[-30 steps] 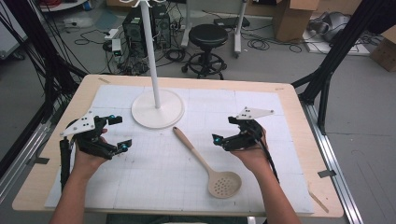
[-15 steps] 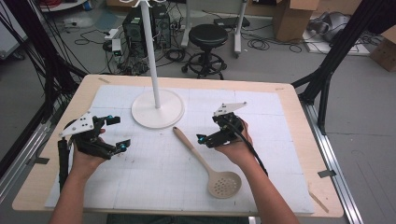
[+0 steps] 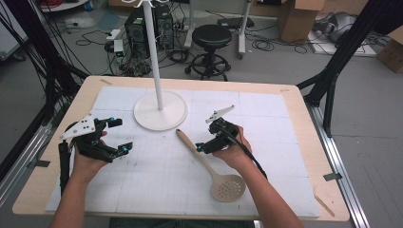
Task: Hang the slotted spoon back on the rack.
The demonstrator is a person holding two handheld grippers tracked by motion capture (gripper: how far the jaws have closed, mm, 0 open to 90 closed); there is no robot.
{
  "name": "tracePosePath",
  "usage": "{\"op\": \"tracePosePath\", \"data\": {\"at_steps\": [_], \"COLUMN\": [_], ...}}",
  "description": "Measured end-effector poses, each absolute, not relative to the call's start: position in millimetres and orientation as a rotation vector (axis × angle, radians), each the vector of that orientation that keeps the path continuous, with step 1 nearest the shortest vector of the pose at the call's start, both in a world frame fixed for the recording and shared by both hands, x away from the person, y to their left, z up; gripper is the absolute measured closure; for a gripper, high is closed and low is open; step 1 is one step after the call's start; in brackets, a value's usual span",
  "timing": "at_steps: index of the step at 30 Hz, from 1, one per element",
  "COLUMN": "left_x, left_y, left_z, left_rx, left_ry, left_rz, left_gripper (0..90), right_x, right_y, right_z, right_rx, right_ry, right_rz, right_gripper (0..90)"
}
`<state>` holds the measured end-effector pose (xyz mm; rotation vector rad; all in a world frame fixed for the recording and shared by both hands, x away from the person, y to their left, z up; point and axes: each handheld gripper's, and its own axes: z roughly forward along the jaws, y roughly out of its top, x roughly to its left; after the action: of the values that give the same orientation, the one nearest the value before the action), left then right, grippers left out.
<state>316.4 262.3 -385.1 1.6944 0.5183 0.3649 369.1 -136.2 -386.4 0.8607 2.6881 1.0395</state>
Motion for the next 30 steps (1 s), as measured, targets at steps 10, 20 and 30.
{"op": "tracePosePath", "data": {"at_steps": [10,20,30], "left_x": [316.2,316.8,316.6], "left_y": [263.2,261.4,261.0], "left_z": [-384.7,-385.9,-386.0], "left_rx": [1.689,1.699,1.701], "left_ry": [0.519,0.522,0.522], "left_rz": [0.368,0.364,0.359], "left_gripper": [1.7,1.7,1.7], "right_x": [369.2,369.4,366.3], "right_y": [-121.3,-106.2,-95.9], "right_z": [-395.7,-410.0,-417.4], "right_rx": [0.867,0.884,0.855], "right_ry": [2.786,2.891,2.923], "right_rz": [0.912,0.766,0.642], "right_gripper": [31.1,40.4,54.3]}}
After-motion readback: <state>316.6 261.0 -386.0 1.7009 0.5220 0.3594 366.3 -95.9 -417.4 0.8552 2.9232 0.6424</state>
